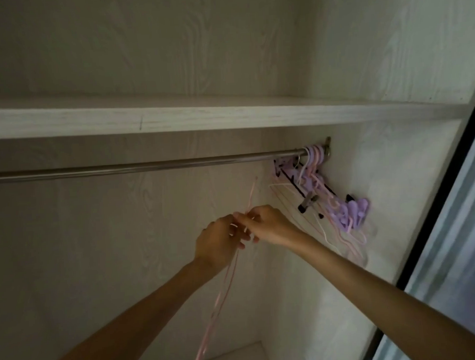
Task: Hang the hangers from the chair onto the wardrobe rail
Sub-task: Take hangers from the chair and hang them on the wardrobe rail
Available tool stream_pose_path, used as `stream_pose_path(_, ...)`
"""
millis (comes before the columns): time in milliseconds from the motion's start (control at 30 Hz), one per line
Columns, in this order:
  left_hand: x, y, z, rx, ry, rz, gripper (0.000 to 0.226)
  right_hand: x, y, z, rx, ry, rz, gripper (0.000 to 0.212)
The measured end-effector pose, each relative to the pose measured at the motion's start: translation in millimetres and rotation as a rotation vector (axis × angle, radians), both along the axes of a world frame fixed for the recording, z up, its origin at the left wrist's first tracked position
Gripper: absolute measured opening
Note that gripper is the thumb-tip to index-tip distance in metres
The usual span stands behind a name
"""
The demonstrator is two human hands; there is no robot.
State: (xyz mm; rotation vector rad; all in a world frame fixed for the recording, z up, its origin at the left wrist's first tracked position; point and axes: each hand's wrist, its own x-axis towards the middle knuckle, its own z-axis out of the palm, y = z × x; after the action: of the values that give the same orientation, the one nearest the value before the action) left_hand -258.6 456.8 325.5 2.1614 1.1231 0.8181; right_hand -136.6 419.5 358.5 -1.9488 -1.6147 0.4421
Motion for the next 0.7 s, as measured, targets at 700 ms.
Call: stream_pose_path(700,-7,50,53,0.657,0.644,0.36,0.084,68,64,46,0.077,-0.094,-0.237,0.031)
